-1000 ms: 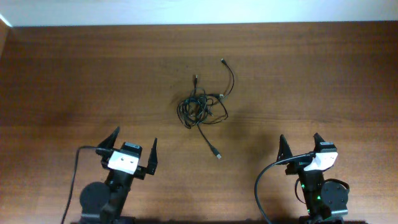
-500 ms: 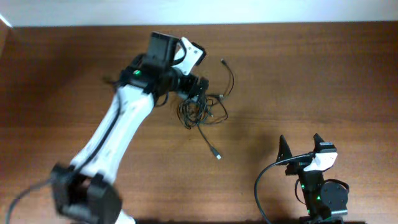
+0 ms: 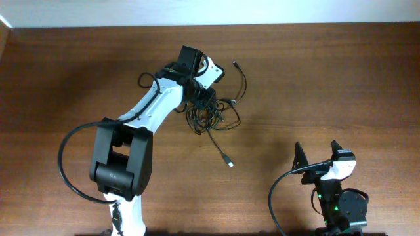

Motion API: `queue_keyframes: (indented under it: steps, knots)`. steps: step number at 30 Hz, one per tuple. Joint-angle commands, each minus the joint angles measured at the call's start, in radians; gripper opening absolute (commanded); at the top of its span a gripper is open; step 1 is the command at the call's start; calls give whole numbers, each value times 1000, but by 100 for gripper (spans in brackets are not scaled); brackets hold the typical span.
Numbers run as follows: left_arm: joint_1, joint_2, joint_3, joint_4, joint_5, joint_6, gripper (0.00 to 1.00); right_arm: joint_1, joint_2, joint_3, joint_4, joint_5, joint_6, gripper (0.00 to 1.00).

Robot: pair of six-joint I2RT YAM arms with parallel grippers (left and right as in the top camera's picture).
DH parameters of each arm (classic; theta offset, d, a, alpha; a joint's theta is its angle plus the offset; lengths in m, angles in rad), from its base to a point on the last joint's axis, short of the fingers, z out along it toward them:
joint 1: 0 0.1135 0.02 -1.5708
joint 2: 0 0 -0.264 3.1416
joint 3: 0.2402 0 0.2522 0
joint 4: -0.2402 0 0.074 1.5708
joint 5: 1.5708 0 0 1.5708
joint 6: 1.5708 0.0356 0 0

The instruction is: Untangle cables

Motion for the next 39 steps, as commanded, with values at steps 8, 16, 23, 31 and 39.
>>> queue_keyframes:
  steps: [8, 16, 23, 31, 39]
  knots:
    - [0, -232, 237, -288, -74, -354, 0, -7, -4, -5, -6, 9, 1, 99]
    - [0, -284, 237, -373, -74, -455, 0, -7, -4, -5, 2, 8, 1, 99]
    - [0, -284, 237, -372, -63, -455, 0, -7, -3, -3, 3, -159, 12, 99]
    - [0, -284, 237, -373, -63, -455, 0, -7, 330, 329, -127, -416, 64, 99]
    - [0, -284, 237, -373, -61, -647, 0, -7, 877, 925, -525, -658, 64, 99]
